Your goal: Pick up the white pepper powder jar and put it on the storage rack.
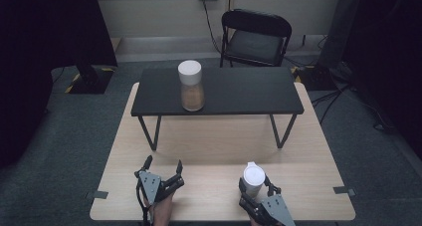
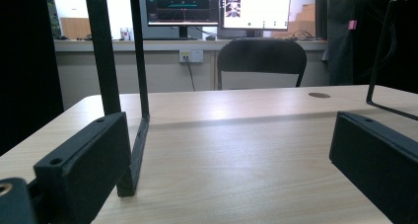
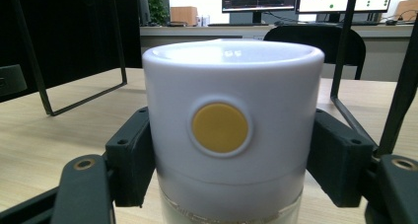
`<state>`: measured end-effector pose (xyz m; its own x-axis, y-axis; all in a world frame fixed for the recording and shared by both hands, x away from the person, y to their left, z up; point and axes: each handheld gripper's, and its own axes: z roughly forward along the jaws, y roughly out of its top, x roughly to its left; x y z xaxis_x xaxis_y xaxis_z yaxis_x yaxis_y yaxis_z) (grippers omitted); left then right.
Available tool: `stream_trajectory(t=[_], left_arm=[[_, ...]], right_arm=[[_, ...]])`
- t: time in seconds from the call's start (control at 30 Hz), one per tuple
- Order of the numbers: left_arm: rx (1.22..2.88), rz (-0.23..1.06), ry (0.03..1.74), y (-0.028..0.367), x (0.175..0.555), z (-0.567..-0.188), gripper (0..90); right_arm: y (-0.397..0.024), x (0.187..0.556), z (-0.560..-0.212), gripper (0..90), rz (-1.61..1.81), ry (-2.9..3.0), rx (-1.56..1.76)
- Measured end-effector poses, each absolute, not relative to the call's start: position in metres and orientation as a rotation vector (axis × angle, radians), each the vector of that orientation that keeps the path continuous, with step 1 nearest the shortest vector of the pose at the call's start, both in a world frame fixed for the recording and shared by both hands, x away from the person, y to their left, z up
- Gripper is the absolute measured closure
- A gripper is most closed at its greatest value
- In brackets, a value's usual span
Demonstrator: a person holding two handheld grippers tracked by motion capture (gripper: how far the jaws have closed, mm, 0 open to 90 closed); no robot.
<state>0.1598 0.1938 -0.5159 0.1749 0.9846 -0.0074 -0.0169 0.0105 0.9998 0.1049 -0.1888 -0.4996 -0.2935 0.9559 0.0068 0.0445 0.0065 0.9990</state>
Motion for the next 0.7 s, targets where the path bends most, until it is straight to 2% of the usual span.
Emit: stream_trajectory(t=[0.7], left_arm=[[1.269,1.08,1.07,0.1941,0.1599,-0.5158,1.8]], right_arm=[[-0.1877,0.1054,-0.492,30.5,1.373,1.495,1.076]])
